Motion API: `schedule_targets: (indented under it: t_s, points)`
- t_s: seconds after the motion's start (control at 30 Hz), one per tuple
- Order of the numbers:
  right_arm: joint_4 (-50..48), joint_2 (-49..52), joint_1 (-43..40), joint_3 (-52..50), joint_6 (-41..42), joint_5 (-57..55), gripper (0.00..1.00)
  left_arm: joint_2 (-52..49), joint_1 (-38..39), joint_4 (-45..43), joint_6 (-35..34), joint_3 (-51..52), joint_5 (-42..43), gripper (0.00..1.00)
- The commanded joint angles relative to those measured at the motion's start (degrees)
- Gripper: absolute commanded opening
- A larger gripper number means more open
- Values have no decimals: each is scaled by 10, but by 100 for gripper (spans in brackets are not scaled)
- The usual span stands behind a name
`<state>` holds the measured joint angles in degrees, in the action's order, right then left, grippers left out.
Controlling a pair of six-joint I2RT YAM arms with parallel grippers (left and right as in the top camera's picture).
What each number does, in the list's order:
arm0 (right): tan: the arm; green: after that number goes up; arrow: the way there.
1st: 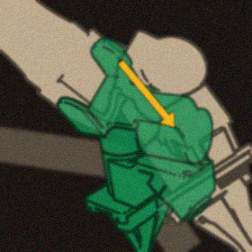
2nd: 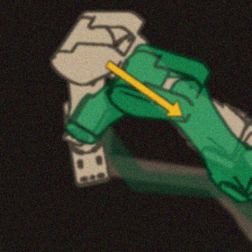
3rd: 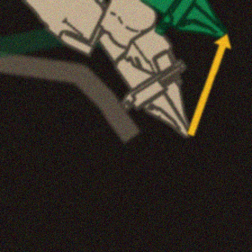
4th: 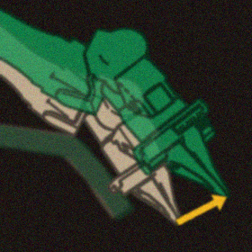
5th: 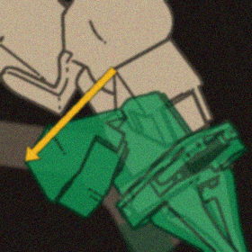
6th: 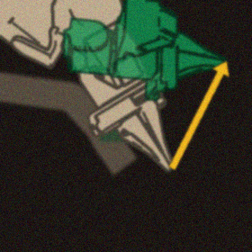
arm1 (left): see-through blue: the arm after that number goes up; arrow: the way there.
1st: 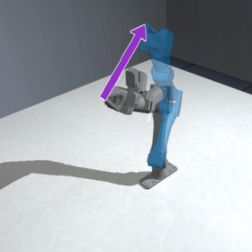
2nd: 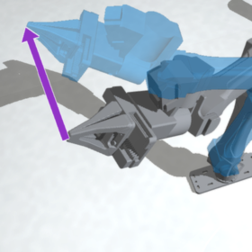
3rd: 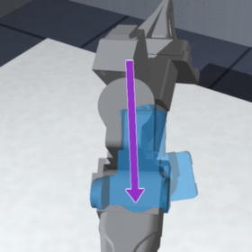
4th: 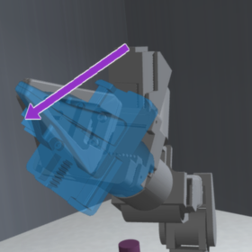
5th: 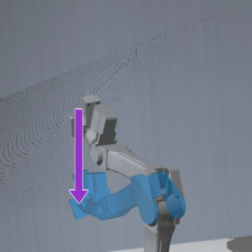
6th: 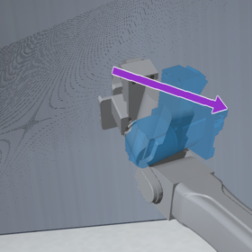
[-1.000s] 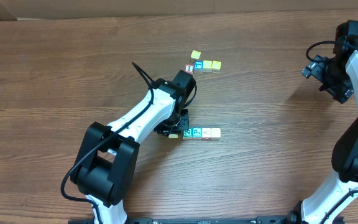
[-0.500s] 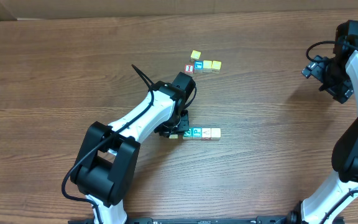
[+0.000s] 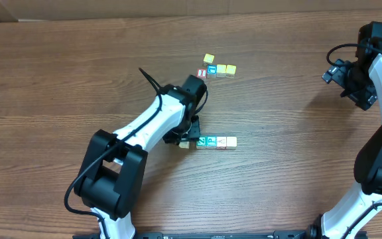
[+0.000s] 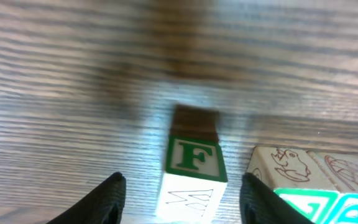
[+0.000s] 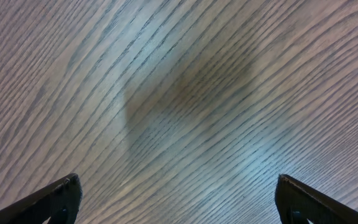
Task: Flip 5 blocks
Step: 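Lower the W block beside the green Z block and open the left gripper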
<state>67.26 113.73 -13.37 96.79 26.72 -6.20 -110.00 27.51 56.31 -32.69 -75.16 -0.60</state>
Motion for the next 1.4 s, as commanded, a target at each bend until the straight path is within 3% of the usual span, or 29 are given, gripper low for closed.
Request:
schedule_targets:
  t_s: [0.0,0.23,0.37,0.7,1.37]
  points:
    - [-1,-16,-2,9,-2,-1,100,5,-27,12,18,-41,2,48]
    - [-1,-15,-2,9,-2,-1,100,5,-57,33,32,-64,-2,37]
    - [-1,-15,-2,9,-2,-1,100,5,-58,39,36,-55,-17,4]
    - [-1,-16,-2,9,-2,-1,100,5,-54,2,35,15,1,4]
    - [-1,-15,-2,9,-2,-1,100,5,-54,0,35,16,98,4]
